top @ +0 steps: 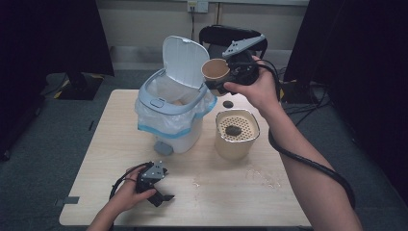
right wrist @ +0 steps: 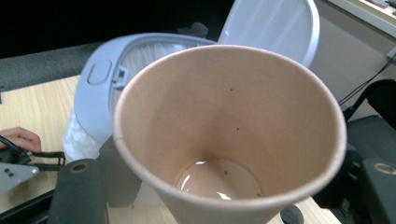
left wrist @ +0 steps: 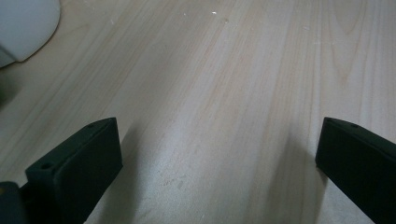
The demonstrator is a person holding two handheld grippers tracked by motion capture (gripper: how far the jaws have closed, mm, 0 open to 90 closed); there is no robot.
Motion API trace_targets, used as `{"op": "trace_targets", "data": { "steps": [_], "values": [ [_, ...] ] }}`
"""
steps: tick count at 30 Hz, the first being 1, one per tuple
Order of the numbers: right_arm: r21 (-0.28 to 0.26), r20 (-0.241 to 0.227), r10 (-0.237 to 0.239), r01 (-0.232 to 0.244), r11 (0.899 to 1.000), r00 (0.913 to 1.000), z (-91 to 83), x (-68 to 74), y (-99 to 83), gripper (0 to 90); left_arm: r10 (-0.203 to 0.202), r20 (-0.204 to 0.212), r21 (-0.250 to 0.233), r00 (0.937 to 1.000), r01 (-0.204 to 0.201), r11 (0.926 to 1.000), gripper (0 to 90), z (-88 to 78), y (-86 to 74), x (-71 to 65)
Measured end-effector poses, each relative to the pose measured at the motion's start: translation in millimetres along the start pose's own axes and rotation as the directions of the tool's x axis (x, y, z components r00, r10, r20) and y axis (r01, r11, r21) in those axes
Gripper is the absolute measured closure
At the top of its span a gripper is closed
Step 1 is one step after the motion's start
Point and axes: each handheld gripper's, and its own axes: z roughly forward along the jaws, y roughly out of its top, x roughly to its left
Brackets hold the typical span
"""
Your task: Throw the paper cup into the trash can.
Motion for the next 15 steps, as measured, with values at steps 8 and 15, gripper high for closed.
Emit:
{"op": "trace_targets", "data": {
  "steps": [8,15],
  "values": [
    [-0.016,-0.015,-0.003,0.003,1.000,0.9999,7.7,4.4,17.9,27.0,0.001,0.000,0.000,1.0000,-0.001,1.0000,0.0,0.0,0.0,0.0],
    [-0.020,-0.020,0.003,-0.004,1.000,0.9998,21.9,6.3,27.2,27.1,0.001,0.000,0.000,1.0000,-0.001,1.0000,0.0,0.0,0.0,0.0]
  ]
}}
